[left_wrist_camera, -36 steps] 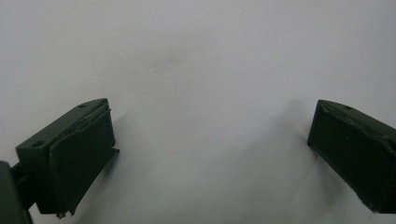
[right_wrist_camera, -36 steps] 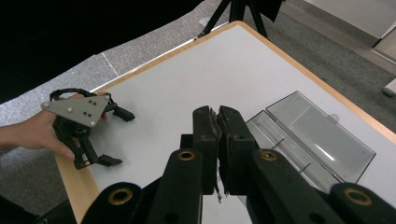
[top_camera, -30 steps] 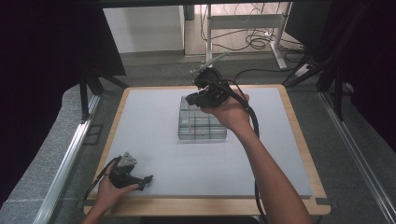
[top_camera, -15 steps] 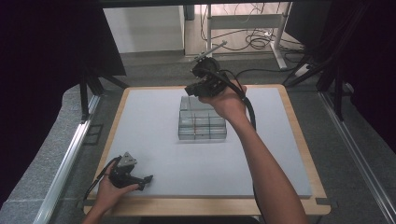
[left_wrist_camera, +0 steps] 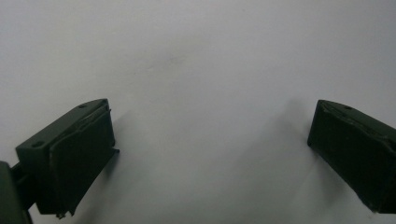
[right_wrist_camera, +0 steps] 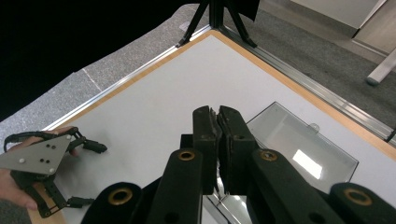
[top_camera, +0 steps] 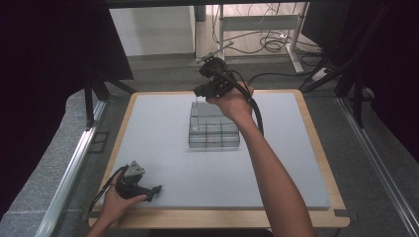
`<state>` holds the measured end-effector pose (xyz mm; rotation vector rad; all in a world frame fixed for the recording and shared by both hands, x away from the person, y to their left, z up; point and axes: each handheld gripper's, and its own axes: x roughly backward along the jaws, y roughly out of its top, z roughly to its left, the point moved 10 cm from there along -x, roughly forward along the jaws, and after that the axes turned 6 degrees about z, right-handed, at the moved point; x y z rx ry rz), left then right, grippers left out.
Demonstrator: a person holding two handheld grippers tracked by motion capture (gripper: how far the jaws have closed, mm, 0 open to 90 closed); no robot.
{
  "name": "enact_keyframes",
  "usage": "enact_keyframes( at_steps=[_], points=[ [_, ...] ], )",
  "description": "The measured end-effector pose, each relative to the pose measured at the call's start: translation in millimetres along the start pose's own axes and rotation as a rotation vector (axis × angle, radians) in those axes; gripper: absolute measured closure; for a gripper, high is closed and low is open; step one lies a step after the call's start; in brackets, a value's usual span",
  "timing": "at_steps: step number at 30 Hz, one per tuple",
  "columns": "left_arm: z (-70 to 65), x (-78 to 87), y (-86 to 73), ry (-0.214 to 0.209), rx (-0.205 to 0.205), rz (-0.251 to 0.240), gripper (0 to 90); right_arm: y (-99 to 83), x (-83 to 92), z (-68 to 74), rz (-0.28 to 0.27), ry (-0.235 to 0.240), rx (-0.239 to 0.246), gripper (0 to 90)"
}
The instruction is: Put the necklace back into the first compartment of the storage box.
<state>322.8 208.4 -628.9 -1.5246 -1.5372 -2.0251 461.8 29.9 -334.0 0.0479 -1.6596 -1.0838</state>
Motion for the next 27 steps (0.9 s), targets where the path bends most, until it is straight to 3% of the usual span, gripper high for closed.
enact_keyframes(
  at_steps=[16,27],
  points=[
    [0.1,0.0,-0.1,0.000,-0.001,-0.001,0.5,16.9,-15.4,-6.6,-0.016,-0.002,-0.027,84.8],
    [0.0,-0.1,0.0,0.000,0.001,-0.002,0.5,17.7,-29.9,-17.9,-0.011,-0.018,-0.056,84.8]
  ],
)
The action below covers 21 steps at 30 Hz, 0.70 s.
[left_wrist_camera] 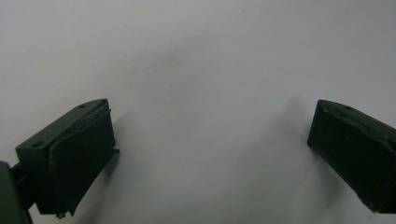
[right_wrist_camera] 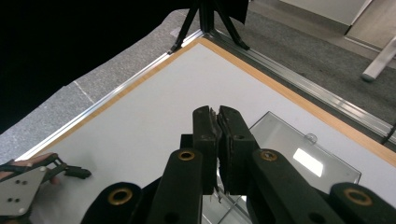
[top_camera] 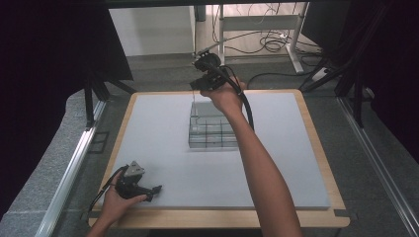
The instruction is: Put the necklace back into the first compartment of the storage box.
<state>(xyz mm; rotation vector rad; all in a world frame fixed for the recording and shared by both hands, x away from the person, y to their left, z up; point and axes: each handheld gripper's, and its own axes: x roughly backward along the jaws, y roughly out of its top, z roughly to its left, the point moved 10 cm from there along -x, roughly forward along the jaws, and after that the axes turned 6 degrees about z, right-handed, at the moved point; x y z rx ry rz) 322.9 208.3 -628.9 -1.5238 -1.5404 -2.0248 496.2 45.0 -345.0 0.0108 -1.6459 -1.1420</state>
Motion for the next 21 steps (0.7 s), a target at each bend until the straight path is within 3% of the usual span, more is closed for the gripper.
enact_keyframes(
  at_steps=[15,21],
  points=[
    [0.0,0.2,-0.3,-0.002,-0.003,0.001,0.5,-11.8,-38.0,-26.2,0.013,-0.005,-0.067,84.8],
    [0.1,0.2,-0.3,-0.002,-0.004,0.000,0.5,-17.6,-50.4,-28.3,0.021,0.001,-0.077,84.8]
  ],
)
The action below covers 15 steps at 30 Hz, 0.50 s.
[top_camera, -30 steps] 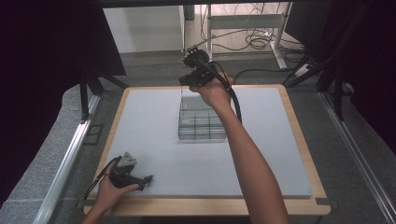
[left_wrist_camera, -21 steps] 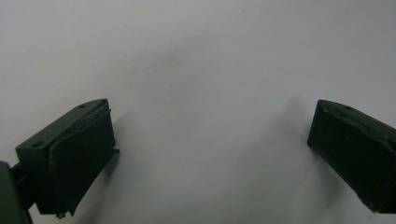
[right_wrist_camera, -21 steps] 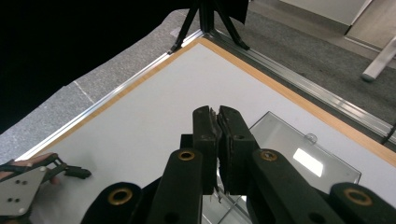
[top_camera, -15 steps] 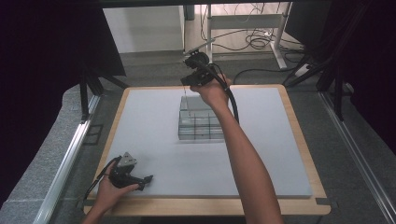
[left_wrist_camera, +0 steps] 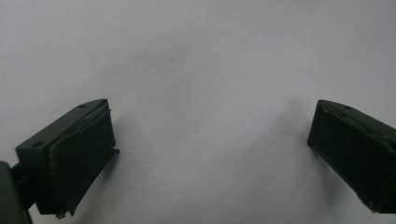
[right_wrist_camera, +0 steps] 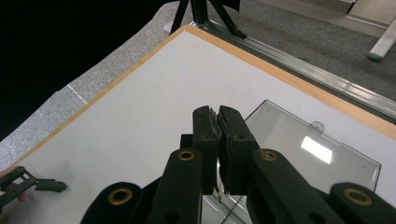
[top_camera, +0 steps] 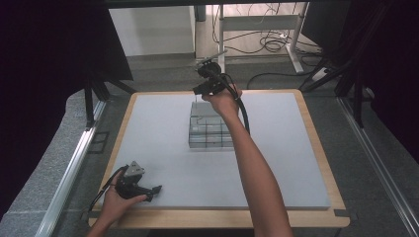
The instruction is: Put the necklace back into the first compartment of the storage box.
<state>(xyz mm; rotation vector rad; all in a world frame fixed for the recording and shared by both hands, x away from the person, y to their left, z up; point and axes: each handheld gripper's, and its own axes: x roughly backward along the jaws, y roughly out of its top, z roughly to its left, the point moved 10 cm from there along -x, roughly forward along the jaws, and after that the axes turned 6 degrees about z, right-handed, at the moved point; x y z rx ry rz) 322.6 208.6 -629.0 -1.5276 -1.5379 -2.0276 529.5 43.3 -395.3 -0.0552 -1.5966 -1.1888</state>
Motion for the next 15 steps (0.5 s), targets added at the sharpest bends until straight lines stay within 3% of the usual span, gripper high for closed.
enact_keyframes(
  at_steps=[15],
  points=[
    [0.3,0.0,0.1,0.001,-0.002,-0.001,0.5,-18.7,-28.3,-4.8,0.041,0.005,-0.012,84.6]
  ],
)
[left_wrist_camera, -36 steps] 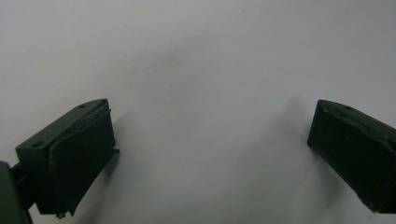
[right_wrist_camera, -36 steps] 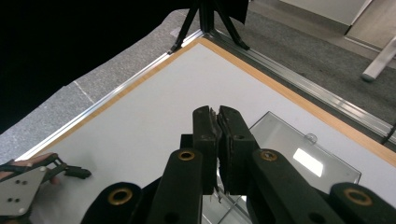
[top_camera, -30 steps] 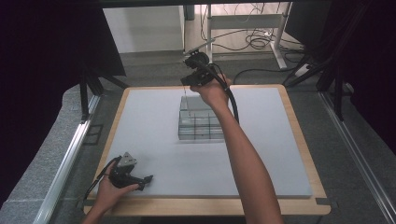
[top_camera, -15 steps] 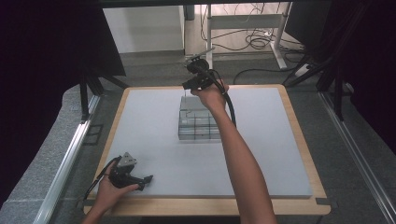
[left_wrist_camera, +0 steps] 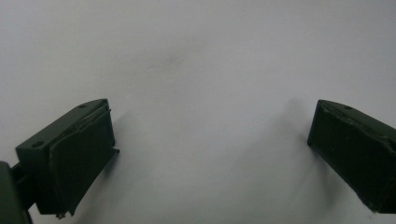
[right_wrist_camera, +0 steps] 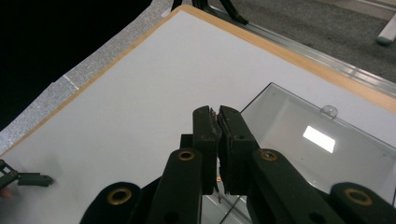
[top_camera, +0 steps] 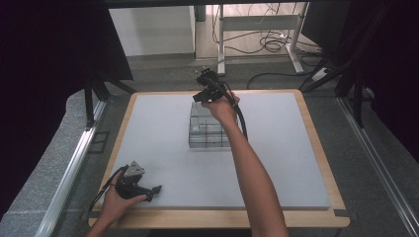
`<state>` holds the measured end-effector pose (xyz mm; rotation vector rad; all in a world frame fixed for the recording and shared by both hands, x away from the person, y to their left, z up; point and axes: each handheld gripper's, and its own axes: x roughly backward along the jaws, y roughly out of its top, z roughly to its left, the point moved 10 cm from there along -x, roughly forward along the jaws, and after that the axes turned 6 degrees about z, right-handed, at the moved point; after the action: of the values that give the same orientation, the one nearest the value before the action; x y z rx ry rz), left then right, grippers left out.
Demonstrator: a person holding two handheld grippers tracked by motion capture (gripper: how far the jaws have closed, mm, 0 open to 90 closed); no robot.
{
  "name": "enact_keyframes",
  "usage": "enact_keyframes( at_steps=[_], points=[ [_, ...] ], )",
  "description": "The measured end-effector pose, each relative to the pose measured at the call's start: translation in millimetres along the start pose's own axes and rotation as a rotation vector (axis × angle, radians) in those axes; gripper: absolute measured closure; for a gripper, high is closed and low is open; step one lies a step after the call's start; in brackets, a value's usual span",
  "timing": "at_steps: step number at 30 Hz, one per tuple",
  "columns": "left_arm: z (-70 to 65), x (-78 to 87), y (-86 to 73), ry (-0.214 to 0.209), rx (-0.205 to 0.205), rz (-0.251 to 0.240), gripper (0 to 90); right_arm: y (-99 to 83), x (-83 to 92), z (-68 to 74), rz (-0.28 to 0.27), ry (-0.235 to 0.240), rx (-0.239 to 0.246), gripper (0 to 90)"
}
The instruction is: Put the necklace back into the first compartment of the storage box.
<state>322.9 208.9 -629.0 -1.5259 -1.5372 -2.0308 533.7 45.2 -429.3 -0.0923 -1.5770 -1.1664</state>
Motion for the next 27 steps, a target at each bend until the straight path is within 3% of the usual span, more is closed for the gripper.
enact_keyframes(
  at_steps=[13,27],
  points=[
    [0.0,-0.1,0.0,0.001,0.000,-0.002,0.5,-19.3,-23.8,-6.4,0.062,-0.003,-0.012,84.6],
    [0.0,-0.1,0.0,0.001,0.001,-0.003,0.5,-35.0,-46.6,-12.2,0.091,0.005,-0.041,84.6]
  ],
)
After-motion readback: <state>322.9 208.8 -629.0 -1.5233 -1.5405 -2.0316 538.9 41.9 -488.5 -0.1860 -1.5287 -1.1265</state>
